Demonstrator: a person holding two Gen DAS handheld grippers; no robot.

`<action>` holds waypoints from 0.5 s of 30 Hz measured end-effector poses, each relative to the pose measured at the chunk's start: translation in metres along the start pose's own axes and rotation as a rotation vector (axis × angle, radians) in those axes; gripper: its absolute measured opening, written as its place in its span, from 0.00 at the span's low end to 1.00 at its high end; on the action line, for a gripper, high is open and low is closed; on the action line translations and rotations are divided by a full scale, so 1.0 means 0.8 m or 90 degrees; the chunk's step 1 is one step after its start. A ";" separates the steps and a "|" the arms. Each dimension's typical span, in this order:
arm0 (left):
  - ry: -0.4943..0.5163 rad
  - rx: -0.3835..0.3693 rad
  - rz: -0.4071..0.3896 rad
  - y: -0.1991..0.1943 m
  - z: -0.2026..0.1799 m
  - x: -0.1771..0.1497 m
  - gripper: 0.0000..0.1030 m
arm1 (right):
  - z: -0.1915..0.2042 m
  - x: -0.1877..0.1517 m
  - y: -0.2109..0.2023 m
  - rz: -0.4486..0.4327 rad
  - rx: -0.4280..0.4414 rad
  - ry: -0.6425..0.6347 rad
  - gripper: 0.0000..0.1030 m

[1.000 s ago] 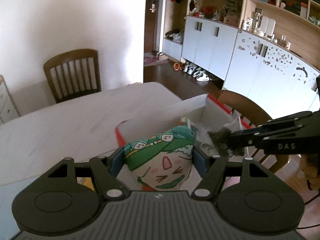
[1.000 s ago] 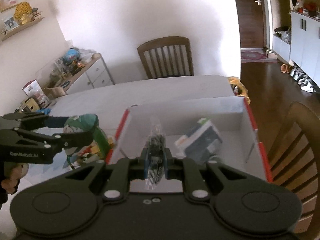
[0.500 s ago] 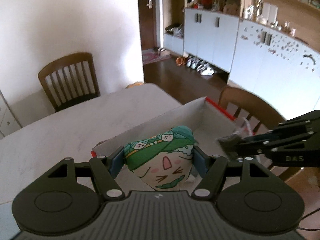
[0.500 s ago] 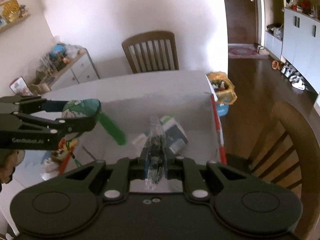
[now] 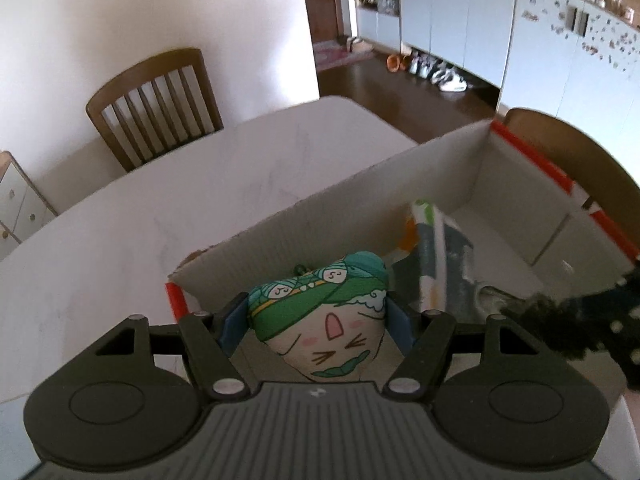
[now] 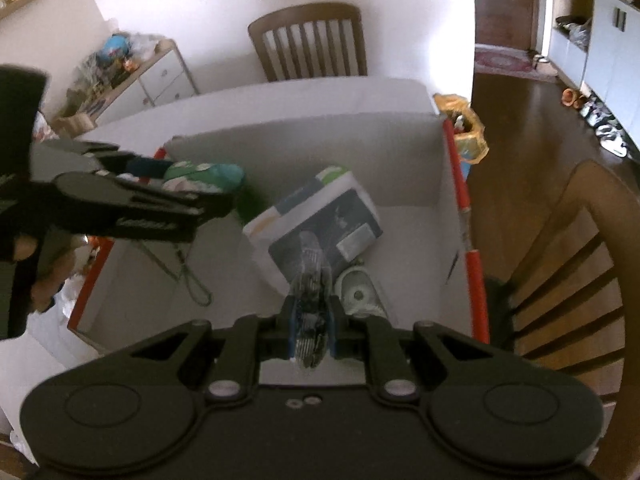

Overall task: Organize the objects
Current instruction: 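Carry the green packet and dark pouch into the red shoebox with both grippers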

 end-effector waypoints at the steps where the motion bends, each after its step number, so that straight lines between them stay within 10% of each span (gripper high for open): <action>1: -0.004 0.000 0.009 0.007 0.001 -0.002 0.69 | 0.000 -0.002 0.003 0.007 0.001 -0.002 0.13; 15: 0.034 0.005 0.074 0.056 -0.010 -0.003 0.70 | -0.009 -0.014 0.031 0.066 0.001 -0.014 0.13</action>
Point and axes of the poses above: each gripper's, at about its wrist camera, not at the fingertips, and y roughly the way its jaws point, z to its left, x to its top, the point moved 8 cm from there along y, roughly the way its jaws point, and after that the axes turned 4 degrees about -z, right-handed, at the moved point
